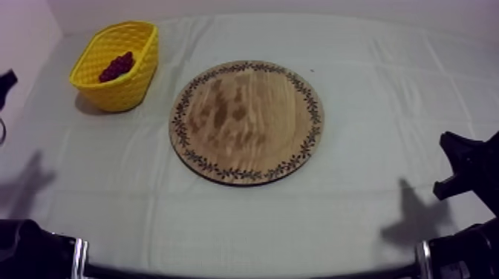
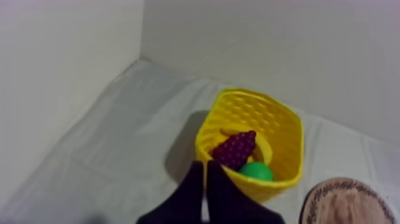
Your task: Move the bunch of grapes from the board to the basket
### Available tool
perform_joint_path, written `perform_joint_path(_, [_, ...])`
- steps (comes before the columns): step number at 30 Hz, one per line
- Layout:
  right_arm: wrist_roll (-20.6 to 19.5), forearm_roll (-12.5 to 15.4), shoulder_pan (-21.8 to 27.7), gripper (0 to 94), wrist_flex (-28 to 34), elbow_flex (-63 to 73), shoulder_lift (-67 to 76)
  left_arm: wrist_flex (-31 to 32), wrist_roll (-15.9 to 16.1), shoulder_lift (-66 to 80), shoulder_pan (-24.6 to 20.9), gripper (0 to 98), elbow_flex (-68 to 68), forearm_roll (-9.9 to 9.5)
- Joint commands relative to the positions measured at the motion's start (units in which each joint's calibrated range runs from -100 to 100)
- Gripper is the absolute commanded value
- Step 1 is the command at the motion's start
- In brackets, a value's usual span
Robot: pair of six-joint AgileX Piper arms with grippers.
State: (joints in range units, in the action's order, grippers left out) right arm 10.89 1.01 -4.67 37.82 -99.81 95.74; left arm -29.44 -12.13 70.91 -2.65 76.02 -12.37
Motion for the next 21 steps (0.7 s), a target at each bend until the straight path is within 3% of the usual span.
perform_joint_path(1, [0.05, -0.01, 0.00, 0.4, 0.00, 0.03, 0.01, 0.18, 0.74, 14.42, 0.22, 0.0, 10.63, 0.82])
perform_joint_path(15, [0.03, -0.01, 0.06, 0.4, 0.00, 0.03, 0.01, -2.29, 9.20, 28.36, 0.18, 0.0, 22.97, 9.17])
perform_joint_path(21, [0.04, -0.01, 0.07, 0.4, 0.00, 0.03, 0.01, -2.56, 9.30, 28.77, 0.37, 0.0, 23.73, 10.45])
